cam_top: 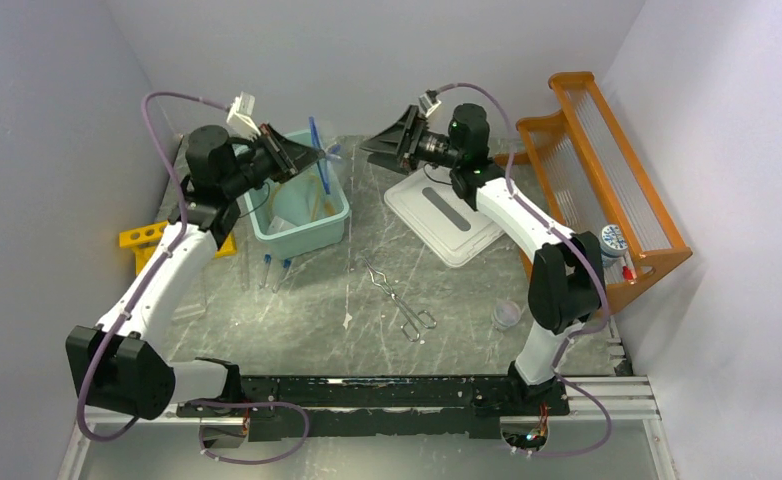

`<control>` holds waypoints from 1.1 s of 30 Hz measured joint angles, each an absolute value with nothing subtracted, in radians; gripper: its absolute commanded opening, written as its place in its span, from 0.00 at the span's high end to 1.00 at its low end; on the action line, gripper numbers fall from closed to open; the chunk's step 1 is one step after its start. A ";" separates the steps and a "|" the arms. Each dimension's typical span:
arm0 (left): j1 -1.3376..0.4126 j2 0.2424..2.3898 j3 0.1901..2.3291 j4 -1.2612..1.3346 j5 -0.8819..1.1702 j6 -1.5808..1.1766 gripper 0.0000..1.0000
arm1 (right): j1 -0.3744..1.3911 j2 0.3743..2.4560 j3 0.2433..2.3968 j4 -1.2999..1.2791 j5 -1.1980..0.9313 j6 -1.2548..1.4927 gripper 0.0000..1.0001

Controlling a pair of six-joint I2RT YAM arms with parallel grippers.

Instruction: Organize the chemistry lab equipment

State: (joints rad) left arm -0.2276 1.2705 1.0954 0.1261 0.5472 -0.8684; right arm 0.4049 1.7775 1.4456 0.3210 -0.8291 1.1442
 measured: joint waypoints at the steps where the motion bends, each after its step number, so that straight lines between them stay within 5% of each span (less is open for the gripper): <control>1: -0.225 1.276 1.140 0.067 0.517 -0.829 0.95 | 0.392 1.771 1.446 0.287 -0.814 1.115 0.32; 8: -0.186 1.421 1.324 -0.216 0.348 -0.653 0.95 | 0.359 1.719 1.455 0.029 -0.692 0.889 0.33; 22: -0.125 1.733 1.341 -0.433 0.117 -0.458 0.95 | 0.405 1.666 1.329 -0.322 -0.372 0.549 0.33; 28: -0.115 1.809 1.345 -0.444 0.045 -0.411 0.69 | 0.541 1.698 1.292 -0.360 -0.210 0.426 0.34; 33: -0.115 1.814 1.353 -0.459 -0.008 -0.384 0.61 | 0.641 1.734 1.240 -0.372 -0.100 0.336 0.34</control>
State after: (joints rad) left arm -0.1150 1.8145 1.3525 -0.4587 -0.0082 -0.3836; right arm 0.6411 1.7340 1.2396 -0.3721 -0.1001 0.3359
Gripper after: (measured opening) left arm 0.367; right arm 0.665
